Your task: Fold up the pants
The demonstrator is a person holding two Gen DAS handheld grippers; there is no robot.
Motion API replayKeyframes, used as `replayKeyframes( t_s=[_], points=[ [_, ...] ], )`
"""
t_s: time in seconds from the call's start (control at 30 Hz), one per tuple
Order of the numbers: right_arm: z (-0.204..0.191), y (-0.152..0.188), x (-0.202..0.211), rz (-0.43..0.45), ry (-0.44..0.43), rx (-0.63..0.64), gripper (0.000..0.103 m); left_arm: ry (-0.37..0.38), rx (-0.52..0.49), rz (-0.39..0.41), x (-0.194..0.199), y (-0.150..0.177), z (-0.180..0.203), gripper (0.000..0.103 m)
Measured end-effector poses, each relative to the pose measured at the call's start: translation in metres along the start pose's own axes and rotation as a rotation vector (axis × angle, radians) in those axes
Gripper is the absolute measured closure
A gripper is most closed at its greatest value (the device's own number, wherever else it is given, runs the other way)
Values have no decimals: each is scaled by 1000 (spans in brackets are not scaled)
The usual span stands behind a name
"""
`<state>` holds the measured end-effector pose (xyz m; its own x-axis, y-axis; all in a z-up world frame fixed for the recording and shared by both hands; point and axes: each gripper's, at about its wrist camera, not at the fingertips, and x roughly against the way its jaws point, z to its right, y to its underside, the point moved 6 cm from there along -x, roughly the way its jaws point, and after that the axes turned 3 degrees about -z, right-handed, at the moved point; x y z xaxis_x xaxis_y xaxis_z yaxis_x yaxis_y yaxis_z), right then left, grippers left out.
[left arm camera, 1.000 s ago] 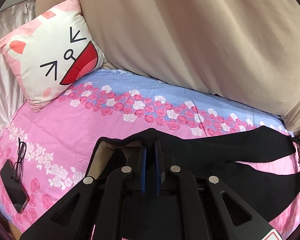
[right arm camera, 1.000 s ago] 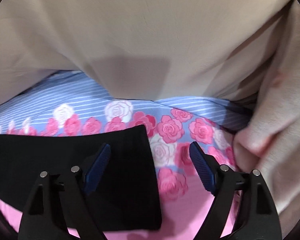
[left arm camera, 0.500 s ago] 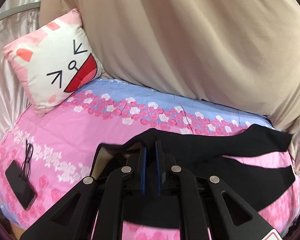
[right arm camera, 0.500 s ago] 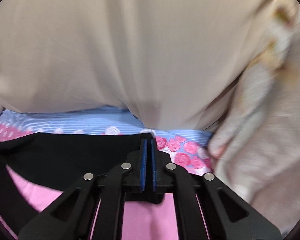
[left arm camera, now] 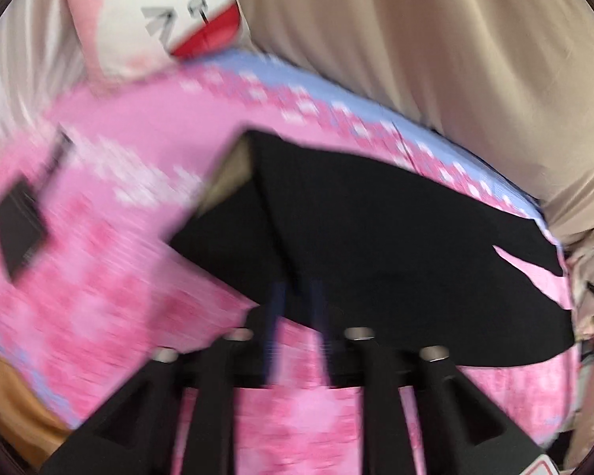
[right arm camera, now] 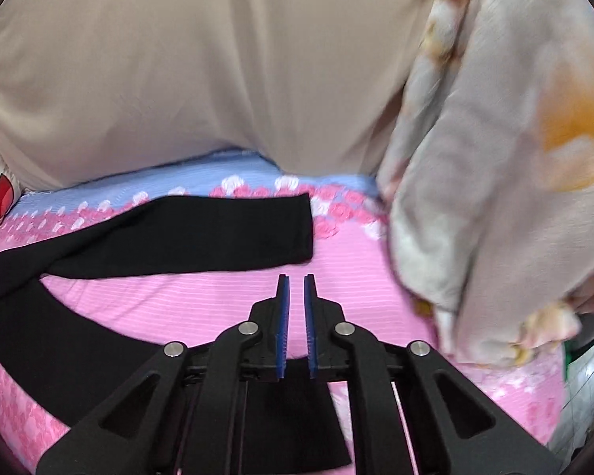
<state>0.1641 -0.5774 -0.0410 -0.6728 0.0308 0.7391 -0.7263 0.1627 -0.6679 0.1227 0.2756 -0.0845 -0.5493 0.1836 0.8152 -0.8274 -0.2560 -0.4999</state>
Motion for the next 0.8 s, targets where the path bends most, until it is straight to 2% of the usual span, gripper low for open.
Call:
replayKeyframes(
  t_s=[0.03, 0.07, 0.1, 0.13, 0.17, 0.2, 0.23, 0.37, 0.43, 0.53, 0.57, 0.6, 0.63, 0.67, 0.7, 0.77, 0.8],
  points=[
    [-3, -7, -19, -21, 6, -5, 92, 0, 11, -2, -8, 2, 4, 41],
    [-9, -9, -30, -35, 5, -6, 82, -11, 23, 6, -17, 3, 9, 38],
    [-12, -18, -48, -52, 3, -7, 66, -23, 33, 13, -23, 2, 11, 37],
    [-14, -23, -64, -58, 25, -7, 56, -26, 43, 12, -29, 1, 14, 36],
    [-13, -32, -76, -65, 34, -7, 39, -23, 67, 2, -38, -2, 16, 34],
    [-13, -40, -88, -72, 43, -6, 32, -25, 82, -3, -43, -4, 16, 29],
    [-11, -51, -107, -85, 59, -10, 31, -35, 102, -11, -50, -7, 15, 28],
    [-2, -79, -163, -147, 99, -38, 31, -73, 162, -33, -68, -12, 2, 28],
    [4, -86, -188, -177, 121, -44, 31, -47, 192, -49, -72, -14, 0, 28],
    [4, -90, -215, -201, 93, -53, 30, -23, 201, -69, -78, -17, 4, 28],
    [1, -92, -216, -186, 84, -40, 34, -12, 195, -76, -81, -20, 7, 28],
    [-2, -93, -215, -176, 67, -33, 55, -7, 186, -84, -83, -21, 10, 31],
    [-5, -94, -212, -167, 44, -44, 65, -9, 175, -97, -87, -23, 13, 50],
    [-9, -95, -207, -153, 34, -39, 77, -21, 156, -117, -91, -25, 17, 61],
    [-13, -97, -201, -135, 36, -24, 80, -60, 134, -127, -93, -25, 18, 79],
    [-22, -100, -178, -77, 39, 9, 82, -53, 102, -127, -91, -29, 20, 83],
    [-26, -103, -163, -49, 28, 10, 83, -41, 91, -122, -87, -31, 22, 96]
  ],
)
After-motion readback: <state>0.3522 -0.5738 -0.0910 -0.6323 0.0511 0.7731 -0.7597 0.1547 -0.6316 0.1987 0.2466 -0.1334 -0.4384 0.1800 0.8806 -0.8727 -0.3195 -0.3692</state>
